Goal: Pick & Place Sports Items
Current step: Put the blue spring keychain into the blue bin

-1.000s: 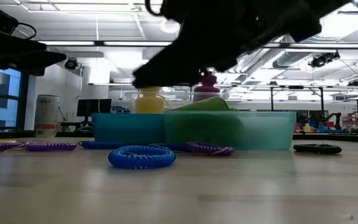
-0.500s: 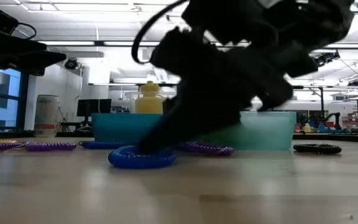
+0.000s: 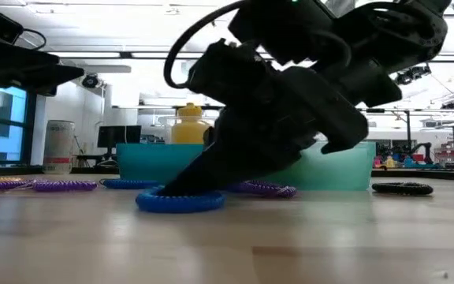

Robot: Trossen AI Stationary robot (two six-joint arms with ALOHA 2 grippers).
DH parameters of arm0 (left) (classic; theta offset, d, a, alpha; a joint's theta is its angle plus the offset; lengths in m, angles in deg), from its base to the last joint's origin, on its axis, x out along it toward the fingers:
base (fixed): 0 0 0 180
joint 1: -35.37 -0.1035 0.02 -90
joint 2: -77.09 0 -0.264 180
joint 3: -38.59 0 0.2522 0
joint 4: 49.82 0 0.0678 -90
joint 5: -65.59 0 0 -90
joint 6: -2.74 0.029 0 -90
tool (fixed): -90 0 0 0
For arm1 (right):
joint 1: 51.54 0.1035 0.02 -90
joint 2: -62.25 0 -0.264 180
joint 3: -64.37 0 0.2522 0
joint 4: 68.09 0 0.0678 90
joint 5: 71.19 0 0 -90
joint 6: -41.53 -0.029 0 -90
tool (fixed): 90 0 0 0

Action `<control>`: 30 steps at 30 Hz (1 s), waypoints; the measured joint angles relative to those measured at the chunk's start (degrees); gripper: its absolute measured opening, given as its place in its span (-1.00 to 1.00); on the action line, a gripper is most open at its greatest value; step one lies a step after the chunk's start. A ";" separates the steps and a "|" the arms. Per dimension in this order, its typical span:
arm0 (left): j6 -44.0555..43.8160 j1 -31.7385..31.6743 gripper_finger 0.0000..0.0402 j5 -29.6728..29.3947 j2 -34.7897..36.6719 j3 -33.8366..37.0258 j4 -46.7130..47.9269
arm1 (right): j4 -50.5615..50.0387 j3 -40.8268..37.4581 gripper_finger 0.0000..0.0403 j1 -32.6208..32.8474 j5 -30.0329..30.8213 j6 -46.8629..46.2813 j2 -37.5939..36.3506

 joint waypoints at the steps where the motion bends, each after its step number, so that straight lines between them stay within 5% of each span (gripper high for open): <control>1: 0.00 -0.02 0.18 0.00 -0.02 0.00 0.00 | 0.09 0.00 -0.96 0.00 -0.02 0.00 0.00; 14: 0.00 0.00 0.18 0.02 0.00 -0.02 0.00 | 1.41 -0.18 -0.98 0.97 0.86 -0.01 -3.95; 30: 0.00 -0.01 0.18 0.02 0.00 0.00 0.02 | 1.60 -0.09 -0.99 -0.68 13.78 0.24 -13.60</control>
